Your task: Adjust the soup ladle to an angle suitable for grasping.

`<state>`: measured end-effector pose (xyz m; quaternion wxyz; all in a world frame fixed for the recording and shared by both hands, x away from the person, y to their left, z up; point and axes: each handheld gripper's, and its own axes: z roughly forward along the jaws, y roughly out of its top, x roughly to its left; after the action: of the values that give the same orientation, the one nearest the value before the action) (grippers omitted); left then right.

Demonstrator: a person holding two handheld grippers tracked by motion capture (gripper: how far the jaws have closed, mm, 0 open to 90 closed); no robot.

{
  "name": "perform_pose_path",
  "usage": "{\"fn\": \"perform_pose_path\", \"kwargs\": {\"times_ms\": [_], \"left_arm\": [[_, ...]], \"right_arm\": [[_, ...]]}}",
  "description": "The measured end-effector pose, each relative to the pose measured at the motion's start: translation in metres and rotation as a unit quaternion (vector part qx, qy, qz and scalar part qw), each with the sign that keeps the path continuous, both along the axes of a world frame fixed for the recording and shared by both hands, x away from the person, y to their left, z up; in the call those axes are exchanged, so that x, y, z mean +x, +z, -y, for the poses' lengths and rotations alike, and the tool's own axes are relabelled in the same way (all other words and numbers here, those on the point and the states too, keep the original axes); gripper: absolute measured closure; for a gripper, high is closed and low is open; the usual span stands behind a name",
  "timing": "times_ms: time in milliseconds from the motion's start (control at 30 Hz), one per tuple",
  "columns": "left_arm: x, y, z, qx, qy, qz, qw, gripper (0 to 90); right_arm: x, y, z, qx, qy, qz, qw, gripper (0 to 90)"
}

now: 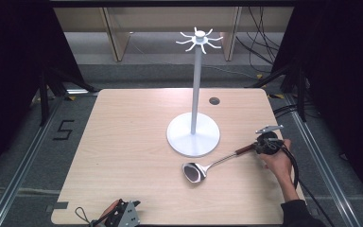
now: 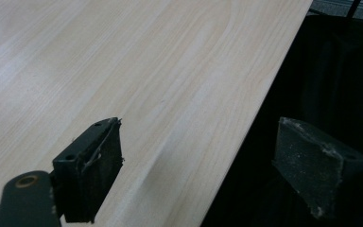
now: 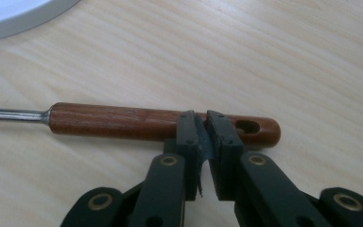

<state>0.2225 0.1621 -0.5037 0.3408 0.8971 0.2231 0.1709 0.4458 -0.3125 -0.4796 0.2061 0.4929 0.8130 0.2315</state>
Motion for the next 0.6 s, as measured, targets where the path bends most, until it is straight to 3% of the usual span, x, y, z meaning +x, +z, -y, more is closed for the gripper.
{"fn": "perform_pose_path", "kwargs": {"times_ms": [200,267,333,367,400,433,500,533,567,600], "left_arm": [[0.0,0.0,0.0,-0.004,-0.003,-0.001,1.0,15.3],[0.0,0.0,0.0,-0.003,-0.003,-0.003,1.0,15.3],[0.0,0.0,-0.001,-0.002,-0.002,-0.003,1.0,15.3],[0.0,0.0,-0.001,-0.002,-0.003,-0.003,1.0,15.3],[0.0,0.0,0.0,-0.001,-0.004,-0.003,1.0,15.3],[0.0,-0.001,0.0,-0.003,-0.003,-0.001,1.0,15.3],[0.0,0.0,0.0,-0.005,-0.005,-0.003,1.0,15.3],[0.0,0.0,0.0,-0.003,-0.005,-0.003,1.0,15.3],[0.0,-0.001,0.001,-0.009,-0.008,-0.009,0.9999,15.3],[-0.001,-0.002,0.001,-0.011,-0.009,-0.011,0.9998,15.3]], "right_arm": [[0.02,0.0,-0.009,-0.013,0.0,0.0,0.9999,83.2],[0.03,0.004,-0.013,-0.013,-0.01,-0.011,0.9998,79.7],[0.033,0.006,-0.012,0.0,-0.024,-0.016,0.9996,76.0],[0.036,0.008,-0.011,0.017,-0.037,-0.025,0.9988,68.3],[0.038,0.009,-0.009,0.04,-0.051,-0.048,0.9967,57.2],[0.038,0.012,-0.011,0.068,-0.083,-0.072,0.9916,53.4],[0.038,0.015,-0.01,0.104,-0.119,-0.062,0.9855,47.0],[0.037,0.017,-0.01,0.11,-0.13,-0.062,0.9835,43.8],[0.037,0.014,-0.012,0.119,-0.137,-0.08,0.9802,37.6],[0.037,0.014,-0.012,0.119,-0.137,-0.08,0.9802,37.6]]}}
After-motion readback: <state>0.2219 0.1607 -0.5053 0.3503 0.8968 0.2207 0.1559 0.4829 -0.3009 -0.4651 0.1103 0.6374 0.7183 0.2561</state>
